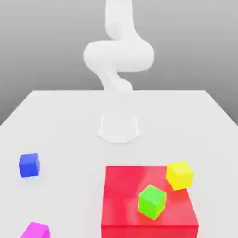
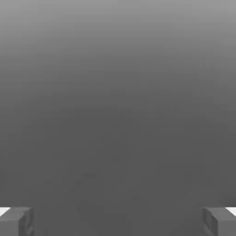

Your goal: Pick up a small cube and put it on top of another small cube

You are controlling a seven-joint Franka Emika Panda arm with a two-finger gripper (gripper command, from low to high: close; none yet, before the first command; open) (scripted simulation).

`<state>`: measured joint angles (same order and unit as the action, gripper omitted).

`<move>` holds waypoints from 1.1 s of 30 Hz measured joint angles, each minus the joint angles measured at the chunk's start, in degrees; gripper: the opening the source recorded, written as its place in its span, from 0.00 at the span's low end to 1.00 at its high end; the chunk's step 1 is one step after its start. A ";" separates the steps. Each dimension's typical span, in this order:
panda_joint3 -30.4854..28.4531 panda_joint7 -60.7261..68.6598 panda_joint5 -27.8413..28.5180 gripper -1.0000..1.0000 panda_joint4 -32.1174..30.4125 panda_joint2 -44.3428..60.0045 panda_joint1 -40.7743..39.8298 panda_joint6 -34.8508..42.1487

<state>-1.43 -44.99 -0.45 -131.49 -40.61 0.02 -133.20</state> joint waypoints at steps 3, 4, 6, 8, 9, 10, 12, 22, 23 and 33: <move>-1.85 1.21 -0.72 0.50 0.38 6.53 0.01 -1.72; -2.46 1.61 -0.98 0.50 0.50 8.62 0.01 -2.28; -3.63 2.49 -1.57 0.50 0.73 12.77 -0.05 -3.40; -4.82 3.39 -2.21 0.50 0.96 16.92 -0.10 -4.51; -5.39 3.87 -2.58 0.50 1.08 18.99 -0.16 -5.07; -5.92 4.37 -2.97 0.50 1.20 21.07 -0.26 -5.62; -6.93 5.41 -3.82 0.50 1.43 25.22 -0.52 -6.72; -9.95 10.73 -8.22 0.50 2.63 46.07 -4.05 -12.16; -10.07 11.17 -8.53 0.50 2.75 48.14 -4.44 -12.73; -9.56 14.95 -11.42 0.50 4.79 68.74 -9.08 -20.87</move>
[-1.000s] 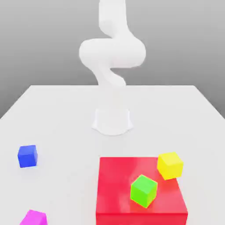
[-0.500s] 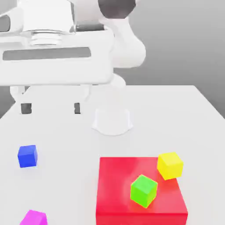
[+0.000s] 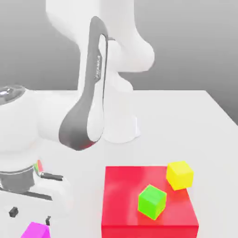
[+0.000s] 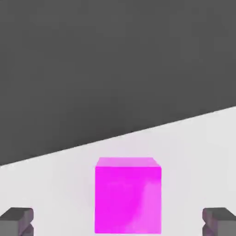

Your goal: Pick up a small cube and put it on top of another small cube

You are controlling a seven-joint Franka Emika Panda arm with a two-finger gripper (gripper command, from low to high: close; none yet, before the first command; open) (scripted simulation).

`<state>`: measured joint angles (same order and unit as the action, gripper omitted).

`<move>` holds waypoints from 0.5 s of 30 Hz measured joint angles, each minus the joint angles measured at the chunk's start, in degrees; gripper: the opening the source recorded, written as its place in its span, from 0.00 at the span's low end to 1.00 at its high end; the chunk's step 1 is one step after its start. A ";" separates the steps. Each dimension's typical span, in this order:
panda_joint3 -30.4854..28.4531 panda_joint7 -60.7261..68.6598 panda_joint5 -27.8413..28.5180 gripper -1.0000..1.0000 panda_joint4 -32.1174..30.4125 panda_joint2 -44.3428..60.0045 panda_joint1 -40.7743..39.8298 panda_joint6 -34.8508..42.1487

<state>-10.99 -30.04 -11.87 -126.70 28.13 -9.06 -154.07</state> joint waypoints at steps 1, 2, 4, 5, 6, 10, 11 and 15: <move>0.71 0.48 -0.64 0.50 0.48 2.07 -0.60 -1.53; 1.23 0.82 -1.10 0.00 0.82 3.55 -1.03 -2.62; 1.23 0.82 -1.10 0.00 0.82 3.55 -1.03 -2.62; 1.24 0.83 -1.11 0.00 0.82 3.54 -1.03 -2.61; 1.24 0.83 -1.11 0.00 0.82 3.54 -1.03 -2.60; 0.72 0.54 -0.71 0.00 0.50 2.24 -0.62 -1.57; 0.14 0.09 -0.09 0.00 0.08 0.50 -0.18 -0.26; -3.32 -0.14 4.56 0.00 -2.89 -6.81 0.70 3.52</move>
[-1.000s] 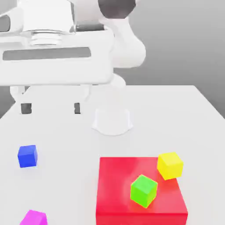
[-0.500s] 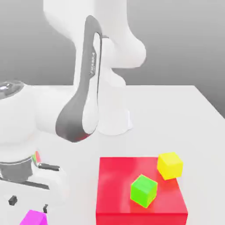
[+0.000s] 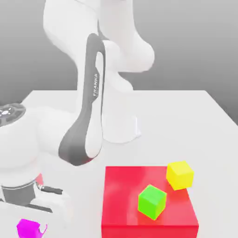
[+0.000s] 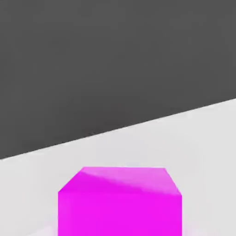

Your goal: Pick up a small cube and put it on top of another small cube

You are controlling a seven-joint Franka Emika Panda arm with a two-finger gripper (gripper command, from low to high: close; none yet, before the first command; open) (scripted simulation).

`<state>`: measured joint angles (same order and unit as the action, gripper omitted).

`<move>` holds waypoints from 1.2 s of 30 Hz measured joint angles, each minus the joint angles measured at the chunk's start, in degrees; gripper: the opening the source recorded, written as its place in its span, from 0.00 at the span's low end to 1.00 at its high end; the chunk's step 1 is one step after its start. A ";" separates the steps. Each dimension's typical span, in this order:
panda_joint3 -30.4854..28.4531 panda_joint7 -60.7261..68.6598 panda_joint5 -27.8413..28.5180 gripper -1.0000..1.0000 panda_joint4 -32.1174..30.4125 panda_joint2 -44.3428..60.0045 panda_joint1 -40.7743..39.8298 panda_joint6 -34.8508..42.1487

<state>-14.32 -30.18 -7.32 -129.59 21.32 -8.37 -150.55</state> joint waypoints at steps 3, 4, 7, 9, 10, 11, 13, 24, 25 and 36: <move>-3.49 2.16 5.42 0.00 -3.49 -4.87 -0.78 0.36; -4.61 3.01 7.16 0.00 -4.67 -6.47 -1.13 0.44; -7.44 5.94 11.93 0.00 -8.23 -11.17 -2.68 0.68; -9.08 8.30 14.56 0.00 -10.62 -14.16 -3.93 0.80; -9.82 9.62 15.68 0.00 -11.82 -15.61 -4.85 0.84; -10.47 11.04 16.67 0.00 -13.03 -17.01 -6.14 0.86; -11.38 14.20 18.20 0.00 -15.48 -19.62 -8.41 0.82; -16.90 37.87 15.13 0.00 -28.46 -28.14 -13.19 -1.54; -17.14 38.93 14.23 0.00 -28.58 -27.87 -12.91 -1.79; -17.17 47.58 2.75 0.00 -27.87 -20.66 -10.22 -7.36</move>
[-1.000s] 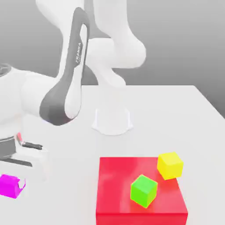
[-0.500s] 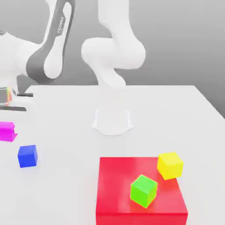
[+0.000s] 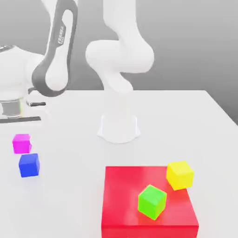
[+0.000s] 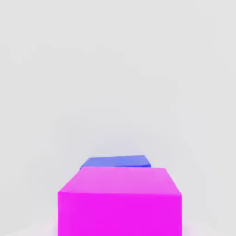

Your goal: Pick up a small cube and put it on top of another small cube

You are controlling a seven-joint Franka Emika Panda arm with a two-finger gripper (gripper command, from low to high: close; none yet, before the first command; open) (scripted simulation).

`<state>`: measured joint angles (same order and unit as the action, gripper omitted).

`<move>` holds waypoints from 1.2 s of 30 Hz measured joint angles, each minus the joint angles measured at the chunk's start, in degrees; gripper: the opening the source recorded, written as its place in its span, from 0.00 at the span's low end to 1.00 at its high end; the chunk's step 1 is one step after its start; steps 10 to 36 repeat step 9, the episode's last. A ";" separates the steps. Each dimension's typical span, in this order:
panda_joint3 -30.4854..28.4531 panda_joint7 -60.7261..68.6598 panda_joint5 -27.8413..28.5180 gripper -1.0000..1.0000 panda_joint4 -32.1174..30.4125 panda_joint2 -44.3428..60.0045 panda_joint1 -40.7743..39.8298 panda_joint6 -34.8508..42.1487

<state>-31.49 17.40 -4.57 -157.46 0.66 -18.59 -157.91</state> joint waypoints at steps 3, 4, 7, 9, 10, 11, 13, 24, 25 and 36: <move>0.76 2.69 -3.78 0.00 -0.03 2.67 -0.02 -2.26; 1.25 3.62 -5.08 0.00 -0.08 3.60 -0.28 -3.08; 2.94 6.39 -9.00 0.00 -0.28 6.48 -1.27 -5.64; 3.51 7.05 -9.93 1.00 -0.35 7.21 -1.68 -6.30; 3.51 7.05 -9.93 1.00 -0.35 7.21 -1.68 -6.30; 3.51 7.05 -9.93 1.00 -0.35 7.21 -1.68 -6.30; 3.51 7.05 -9.93 1.00 -0.35 7.21 -1.68 -6.30; 3.51 7.05 -9.93 1.00 -0.35 7.21 -1.68 -6.30; 3.51 7.05 -9.93 1.00 -0.35 7.21 -1.68 -6.30; 3.51 7.05 -9.93 1.00 -0.35 7.21 -1.68 -6.30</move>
